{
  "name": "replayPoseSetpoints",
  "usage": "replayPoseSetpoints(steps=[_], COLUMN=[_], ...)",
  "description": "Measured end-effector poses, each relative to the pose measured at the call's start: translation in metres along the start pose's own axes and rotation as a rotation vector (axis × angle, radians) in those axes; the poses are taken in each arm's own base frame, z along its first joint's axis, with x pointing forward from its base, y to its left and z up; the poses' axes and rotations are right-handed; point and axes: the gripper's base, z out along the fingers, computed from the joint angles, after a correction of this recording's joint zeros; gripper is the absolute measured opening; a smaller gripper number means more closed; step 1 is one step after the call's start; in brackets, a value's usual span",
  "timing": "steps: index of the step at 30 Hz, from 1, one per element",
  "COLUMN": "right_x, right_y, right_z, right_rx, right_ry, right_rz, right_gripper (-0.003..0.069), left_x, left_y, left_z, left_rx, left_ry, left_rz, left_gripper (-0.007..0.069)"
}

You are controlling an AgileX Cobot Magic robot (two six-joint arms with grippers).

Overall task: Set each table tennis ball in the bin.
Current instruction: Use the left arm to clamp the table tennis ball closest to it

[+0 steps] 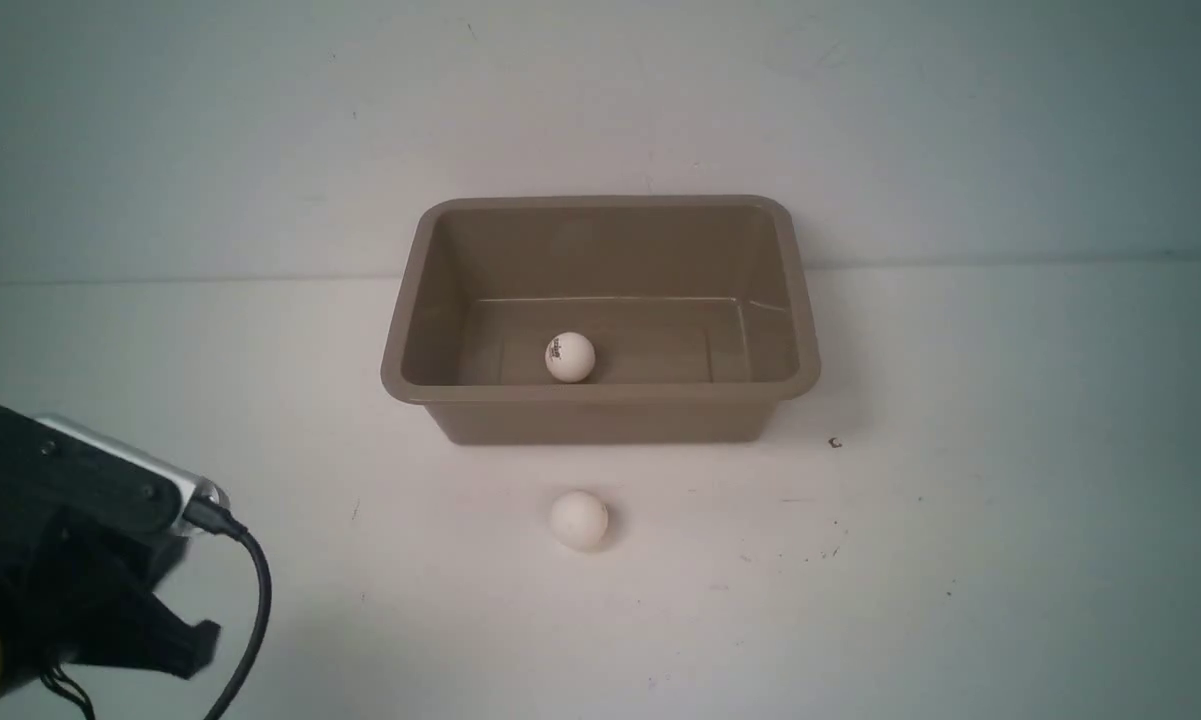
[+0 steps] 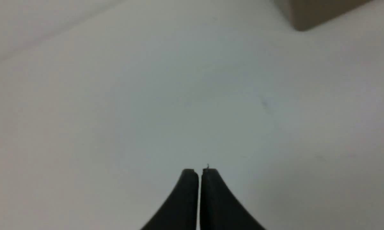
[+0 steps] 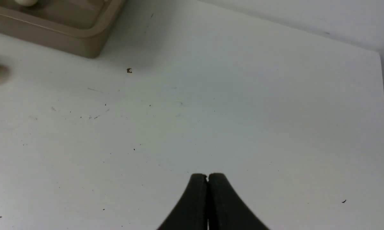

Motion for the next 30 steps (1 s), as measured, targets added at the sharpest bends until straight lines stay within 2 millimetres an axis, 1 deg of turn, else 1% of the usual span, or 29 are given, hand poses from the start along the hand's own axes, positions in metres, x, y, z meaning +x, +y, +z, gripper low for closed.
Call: replayPoseSetpoints(steps=[1,2,3,5,7,10,11,12,15,16,17,19,20,21,22,23,24,26,27,29,30], right_x=[0.0,0.0,0.0,0.0,0.0,0.0,0.0,0.0,0.0,0.0,0.0,0.0,0.0,0.0,0.0,0.0,0.0,0.0,0.0,0.0,0.0], right_y=[0.0,0.0,0.0,0.0,0.0,0.0,0.001,0.001,0.002,0.002,0.003,0.003,0.004,0.004,0.004,0.004,0.004,0.005,0.005,0.005,0.005], right_z=[0.0,0.0,0.0,0.0,0.0,0.0,0.0,0.0,0.0,0.0,0.0,0.0,0.0,0.0,0.0,0.0,0.0,0.0,0.0,0.0,0.0], right_rx=[0.0,0.0,0.0,-0.001,-0.001,-0.002,-0.007,-0.01,-0.026,-0.027,-0.032,-0.037,-0.042,-0.044,-0.044,-0.045,-0.046,-0.051,-0.052,-0.057,-0.057], right_ry=[-0.003,-0.005,-0.005,-0.005,-0.005,-0.005,-0.005,-0.005,-0.004,-0.002,0.0,0.002,0.003,0.003,0.003,0.003,0.004,0.004,0.004,0.004,0.004], right_rz=[0.0,0.0,0.0,0.0,0.0,0.001,0.004,0.007,0.017,0.018,0.02,0.024,0.027,0.028,0.028,0.029,0.029,0.033,0.033,0.036,0.036], right_gripper=[-0.0018,-0.0018,-0.0018,-0.0018,-0.0018,-0.0018,-0.0018,-0.0018,-0.0018,-0.0018,-0.0018,-0.0018,-0.0018,-0.0018,-0.0018,-0.0018,-0.0018,-0.0018,-0.0018,-0.0018,-0.0018], left_x=[0.004,0.006,0.005,0.002,-0.001,-0.002,-0.003,-0.004,-0.011,-0.011,-0.013,-0.014,-0.013,-0.01,-0.006,-0.003,0.0,0.012,0.015,0.032,0.037], left_y=[-0.006,-0.016,-0.023,-0.038,-0.057,-0.062,-0.058,-0.054,-0.031,-0.029,-0.019,-0.008,0.004,0.012,0.02,0.024,0.026,0.03,0.03,0.024,0.021], left_z=[0.0,0.0,-0.001,-0.005,-0.012,-0.013,-0.01,-0.008,-0.003,-0.003,-0.003,-0.003,-0.005,-0.007,-0.009,-0.011,-0.013,-0.018,-0.019,-0.024,-0.026], left_rx=[0.049,0.156,0.226,0.383,0.563,0.562,0.484,0.431,0.161,0.144,0.042,-0.077,-0.207,-0.297,-0.382,-0.431,-0.464,-0.54,-0.548,-0.534,-0.508], left_ry=[0.006,0.004,0.0,-0.014,-0.03,-0.056,-0.066,-0.067,-0.068,-0.068,-0.056,-0.035,-0.006,0.02,0.053,0.082,0.108,0.219,0.247,0.451,0.515], left_rz=[-0.045,-0.105,-0.128,-0.136,-0.082,0.031,0.098,0.122,0.237,0.245,0.266,0.266,0.214,0.138,0.057,-0.03,-0.074,-0.212,-0.23,-0.288,-0.287], left_gripper=[-0.0004,-0.0004,-0.0004,-0.0004,-0.0004,-0.0004,-0.0004,-0.0004,-0.0004,-0.0004,-0.0004,-0.0004,-0.0004,-0.0004,-0.0004,-0.0004,-0.0004,-0.0004,-0.0004,-0.0004,-0.0004])
